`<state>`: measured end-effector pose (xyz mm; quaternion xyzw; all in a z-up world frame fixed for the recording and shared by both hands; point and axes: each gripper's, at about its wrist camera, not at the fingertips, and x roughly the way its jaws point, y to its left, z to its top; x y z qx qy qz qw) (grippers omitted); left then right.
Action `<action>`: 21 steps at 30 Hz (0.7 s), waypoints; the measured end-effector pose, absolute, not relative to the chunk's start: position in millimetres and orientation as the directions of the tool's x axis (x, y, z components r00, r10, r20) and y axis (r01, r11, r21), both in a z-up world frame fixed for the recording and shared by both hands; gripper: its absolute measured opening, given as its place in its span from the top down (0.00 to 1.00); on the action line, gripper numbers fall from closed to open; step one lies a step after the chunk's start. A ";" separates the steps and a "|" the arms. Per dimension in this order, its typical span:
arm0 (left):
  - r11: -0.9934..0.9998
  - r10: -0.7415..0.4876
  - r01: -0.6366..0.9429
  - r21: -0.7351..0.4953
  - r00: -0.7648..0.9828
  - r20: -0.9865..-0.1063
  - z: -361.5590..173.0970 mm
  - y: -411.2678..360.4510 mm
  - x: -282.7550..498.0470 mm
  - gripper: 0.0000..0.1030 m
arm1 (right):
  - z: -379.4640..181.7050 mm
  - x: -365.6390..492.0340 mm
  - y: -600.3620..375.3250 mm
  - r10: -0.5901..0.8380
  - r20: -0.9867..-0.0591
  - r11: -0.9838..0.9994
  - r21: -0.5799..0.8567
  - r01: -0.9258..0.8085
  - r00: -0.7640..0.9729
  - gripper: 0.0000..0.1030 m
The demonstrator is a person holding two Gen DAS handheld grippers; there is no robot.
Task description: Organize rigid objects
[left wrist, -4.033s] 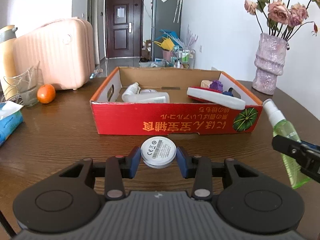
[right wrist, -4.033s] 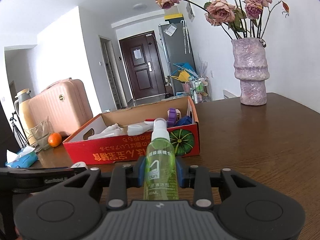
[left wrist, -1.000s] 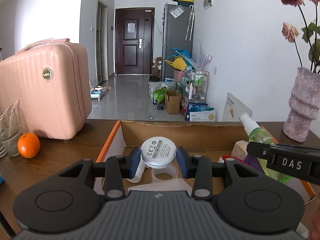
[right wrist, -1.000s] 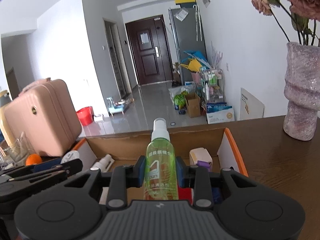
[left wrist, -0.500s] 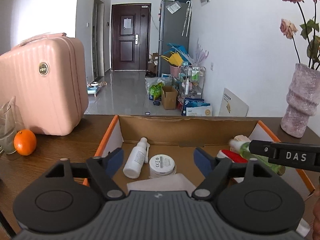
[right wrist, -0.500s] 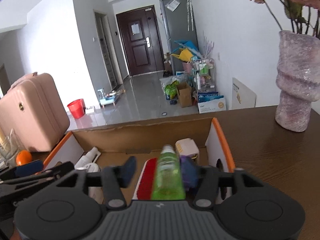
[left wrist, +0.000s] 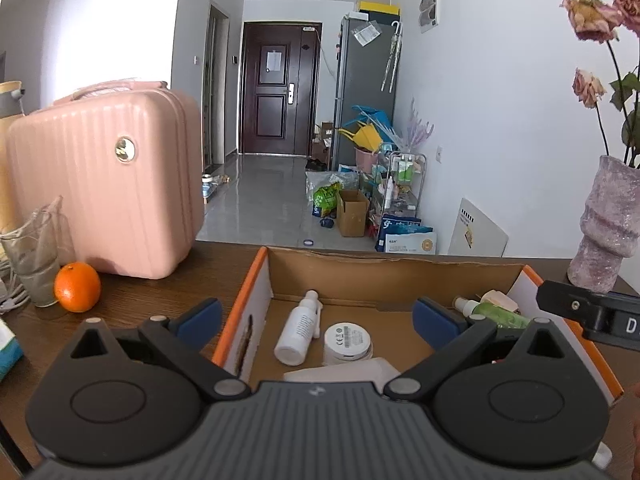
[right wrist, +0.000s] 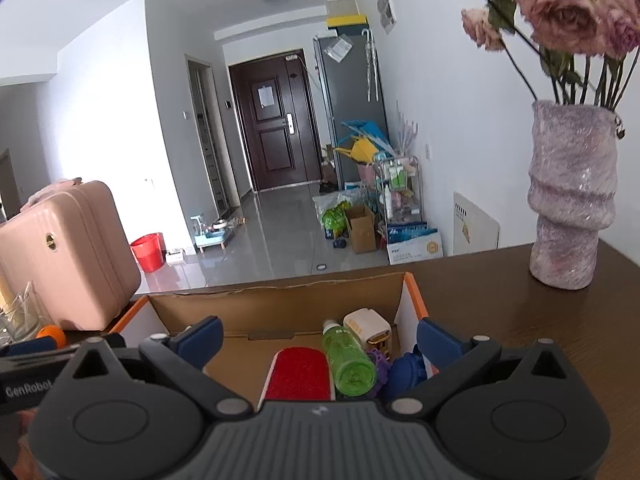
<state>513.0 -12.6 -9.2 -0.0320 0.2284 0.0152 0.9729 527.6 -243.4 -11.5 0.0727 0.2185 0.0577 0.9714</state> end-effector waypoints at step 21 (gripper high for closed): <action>0.999 -0.008 -0.009 -0.050 0.948 -0.318 34.0 1.6 339.1 0.00 | 26.1 351.5 -238.3 0.183 -0.243 0.981 0.105 -0.162 0.953 0.00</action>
